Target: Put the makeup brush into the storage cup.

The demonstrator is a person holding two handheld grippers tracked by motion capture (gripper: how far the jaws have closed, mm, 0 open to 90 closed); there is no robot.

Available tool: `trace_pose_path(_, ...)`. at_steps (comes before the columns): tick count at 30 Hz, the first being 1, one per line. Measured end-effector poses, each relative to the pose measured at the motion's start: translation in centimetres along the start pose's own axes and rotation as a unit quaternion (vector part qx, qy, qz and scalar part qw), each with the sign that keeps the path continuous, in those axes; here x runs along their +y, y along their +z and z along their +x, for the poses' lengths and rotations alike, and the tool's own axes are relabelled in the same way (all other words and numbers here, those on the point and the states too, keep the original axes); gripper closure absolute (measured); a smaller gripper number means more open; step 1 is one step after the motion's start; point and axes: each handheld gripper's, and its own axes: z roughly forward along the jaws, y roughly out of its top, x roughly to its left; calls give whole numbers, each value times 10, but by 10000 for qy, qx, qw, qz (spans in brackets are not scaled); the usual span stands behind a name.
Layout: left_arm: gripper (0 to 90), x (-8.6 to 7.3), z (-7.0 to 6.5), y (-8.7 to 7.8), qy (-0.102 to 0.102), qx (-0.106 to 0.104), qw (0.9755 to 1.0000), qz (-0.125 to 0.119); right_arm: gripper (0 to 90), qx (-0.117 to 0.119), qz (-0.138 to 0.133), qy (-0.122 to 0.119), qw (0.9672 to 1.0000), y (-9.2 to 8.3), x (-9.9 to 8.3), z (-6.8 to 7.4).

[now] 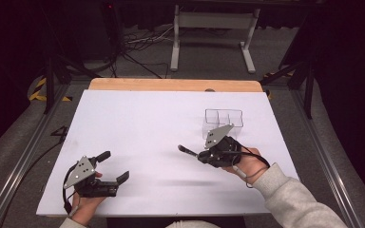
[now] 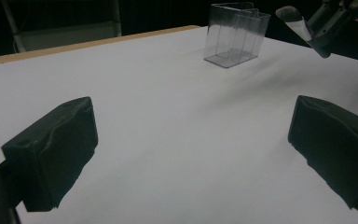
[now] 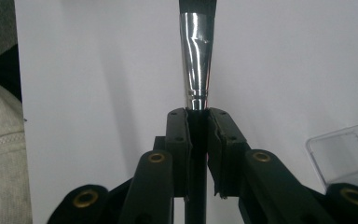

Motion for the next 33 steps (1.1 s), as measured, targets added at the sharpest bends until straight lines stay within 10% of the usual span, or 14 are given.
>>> trace_pose_path(16,21,0,0,1,-16,-8,10000,24,795,-199,-1323,276,9906,-12,-19,-2)
trace_pose_path(33,22,-1,0,1,-19,-3,10000,35,795,-620,-2258,225,9719,-15,-27,5)
